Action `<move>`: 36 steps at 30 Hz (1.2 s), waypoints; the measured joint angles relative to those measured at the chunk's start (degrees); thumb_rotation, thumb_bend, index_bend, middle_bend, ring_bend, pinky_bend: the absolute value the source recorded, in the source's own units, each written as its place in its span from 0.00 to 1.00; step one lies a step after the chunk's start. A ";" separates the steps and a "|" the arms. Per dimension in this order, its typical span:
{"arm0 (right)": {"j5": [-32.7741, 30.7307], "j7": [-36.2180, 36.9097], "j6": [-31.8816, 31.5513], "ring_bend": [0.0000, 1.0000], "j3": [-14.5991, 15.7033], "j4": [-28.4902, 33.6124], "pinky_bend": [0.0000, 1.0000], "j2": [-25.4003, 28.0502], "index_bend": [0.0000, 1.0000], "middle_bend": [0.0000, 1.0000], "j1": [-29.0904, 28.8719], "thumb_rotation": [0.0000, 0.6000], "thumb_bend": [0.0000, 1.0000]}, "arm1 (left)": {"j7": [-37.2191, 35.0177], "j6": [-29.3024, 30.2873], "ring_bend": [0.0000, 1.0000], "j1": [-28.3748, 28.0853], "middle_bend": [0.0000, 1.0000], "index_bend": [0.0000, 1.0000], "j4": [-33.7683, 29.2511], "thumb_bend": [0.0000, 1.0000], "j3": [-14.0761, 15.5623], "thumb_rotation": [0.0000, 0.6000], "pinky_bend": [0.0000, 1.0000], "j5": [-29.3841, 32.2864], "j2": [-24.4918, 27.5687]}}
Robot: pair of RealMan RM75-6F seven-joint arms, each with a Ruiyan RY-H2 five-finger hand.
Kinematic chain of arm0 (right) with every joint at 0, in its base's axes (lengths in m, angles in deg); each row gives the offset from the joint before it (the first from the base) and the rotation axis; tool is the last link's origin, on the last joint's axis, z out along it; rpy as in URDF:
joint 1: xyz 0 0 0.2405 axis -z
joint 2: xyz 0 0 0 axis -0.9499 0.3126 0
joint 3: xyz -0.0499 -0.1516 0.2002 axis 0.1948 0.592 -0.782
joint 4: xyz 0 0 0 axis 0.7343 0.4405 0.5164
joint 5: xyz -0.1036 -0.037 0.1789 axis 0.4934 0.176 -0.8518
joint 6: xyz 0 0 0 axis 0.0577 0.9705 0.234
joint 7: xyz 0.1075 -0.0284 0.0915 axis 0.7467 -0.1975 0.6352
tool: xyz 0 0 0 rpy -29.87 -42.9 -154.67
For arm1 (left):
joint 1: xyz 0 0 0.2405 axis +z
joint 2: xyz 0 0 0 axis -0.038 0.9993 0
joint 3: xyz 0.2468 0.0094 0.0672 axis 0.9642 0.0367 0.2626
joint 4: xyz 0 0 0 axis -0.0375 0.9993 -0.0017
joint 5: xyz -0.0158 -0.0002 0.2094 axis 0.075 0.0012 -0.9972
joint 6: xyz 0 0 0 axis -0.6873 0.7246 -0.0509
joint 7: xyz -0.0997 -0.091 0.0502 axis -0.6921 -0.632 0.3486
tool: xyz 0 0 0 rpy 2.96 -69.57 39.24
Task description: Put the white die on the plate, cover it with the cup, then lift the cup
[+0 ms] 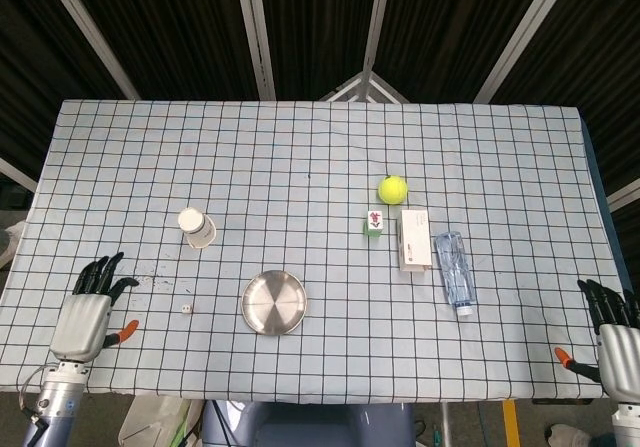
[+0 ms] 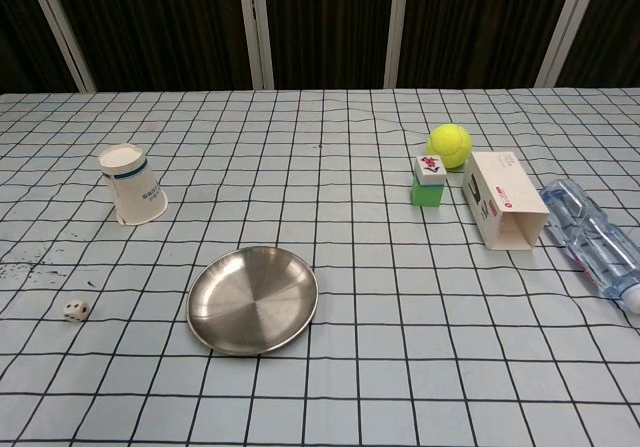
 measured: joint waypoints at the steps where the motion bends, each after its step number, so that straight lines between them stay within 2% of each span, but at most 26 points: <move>1: -0.04 0.07 0.17 0.12 0.02 -0.07 0.04 -0.01 0.11 0.12 -0.05 1.00 0.04 | 1.09 -0.54 0.00 -0.11 0.01 0.32 -0.29 0.31 -0.32 1.00 0.06 1.30 -0.53; 6: -0.07 0.33 0.83 0.12 0.17 -0.34 0.04 -0.12 0.11 0.12 -0.31 1.00 0.04 | 6.25 -4.49 0.00 -1.69 0.01 0.33 -1.63 0.34 -2.41 1.00 0.06 7.45 -3.82; 13: -0.13 0.51 1.19 0.12 0.30 -0.51 0.04 -0.14 0.11 0.12 -0.38 1.00 0.04 | 9.10 -6.20 0.00 -3.22 0.01 0.34 -1.61 0.34 -4.15 1.00 0.06 11.70 -8.50; 21: -0.17 1.13 0.90 0.12 0.12 -0.34 0.04 0.24 0.11 0.12 -0.29 1.00 0.04 | 12.93 -8.47 0.00 -5.00 0.01 0.35 0.27 0.34 -4.63 1.00 0.06 15.22 -12.80; 26: -0.18 1.61 0.58 0.12 0.08 -0.33 0.04 0.49 0.11 0.12 -0.10 1.00 0.04 | 15.01 -9.31 0.00 -5.95 0.01 0.37 1.57 0.42 -4.54 1.00 0.06 16.58 -14.55; 36: -0.21 1.63 0.80 0.12 0.14 -0.29 0.04 0.57 0.11 0.12 -0.16 1.00 0.04 | 16.52 -8.93 0.00 -7.03 0.03 0.40 2.40 0.42 -4.96 1.00 0.06 17.33 -16.03</move>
